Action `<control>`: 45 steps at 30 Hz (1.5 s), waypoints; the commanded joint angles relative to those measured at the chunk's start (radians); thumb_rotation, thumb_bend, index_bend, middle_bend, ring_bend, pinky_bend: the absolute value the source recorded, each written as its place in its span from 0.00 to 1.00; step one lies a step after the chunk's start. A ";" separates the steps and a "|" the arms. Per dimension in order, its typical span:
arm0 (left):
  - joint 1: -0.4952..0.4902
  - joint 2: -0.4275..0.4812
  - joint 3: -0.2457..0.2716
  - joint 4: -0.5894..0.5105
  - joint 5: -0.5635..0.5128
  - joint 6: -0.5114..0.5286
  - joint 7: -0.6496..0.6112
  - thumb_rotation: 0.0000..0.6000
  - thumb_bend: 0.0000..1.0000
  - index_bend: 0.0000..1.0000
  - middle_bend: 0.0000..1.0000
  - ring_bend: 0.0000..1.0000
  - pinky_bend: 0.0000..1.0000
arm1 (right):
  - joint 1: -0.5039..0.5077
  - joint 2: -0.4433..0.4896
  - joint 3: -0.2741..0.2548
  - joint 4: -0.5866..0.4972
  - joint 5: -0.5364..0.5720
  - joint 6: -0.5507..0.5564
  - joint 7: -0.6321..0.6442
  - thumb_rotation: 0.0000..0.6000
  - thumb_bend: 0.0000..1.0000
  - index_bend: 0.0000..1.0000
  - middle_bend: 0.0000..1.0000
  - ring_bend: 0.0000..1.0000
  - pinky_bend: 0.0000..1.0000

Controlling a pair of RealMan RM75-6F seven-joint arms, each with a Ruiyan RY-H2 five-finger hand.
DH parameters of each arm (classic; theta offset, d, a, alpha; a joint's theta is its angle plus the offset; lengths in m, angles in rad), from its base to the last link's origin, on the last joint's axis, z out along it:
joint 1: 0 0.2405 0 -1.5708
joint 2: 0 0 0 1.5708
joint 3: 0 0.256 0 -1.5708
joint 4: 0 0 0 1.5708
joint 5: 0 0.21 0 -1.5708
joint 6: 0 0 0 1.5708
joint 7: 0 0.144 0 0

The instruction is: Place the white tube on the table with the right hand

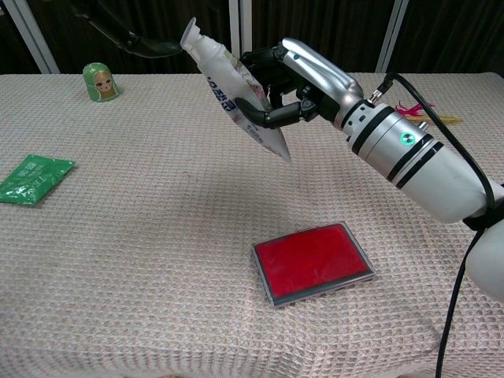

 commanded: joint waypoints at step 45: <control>0.085 0.039 0.036 -0.057 -0.027 0.027 0.042 1.00 0.26 0.40 0.17 0.12 0.15 | -0.012 0.016 0.032 -0.036 0.008 0.047 -0.006 1.00 0.63 1.00 0.77 0.64 0.82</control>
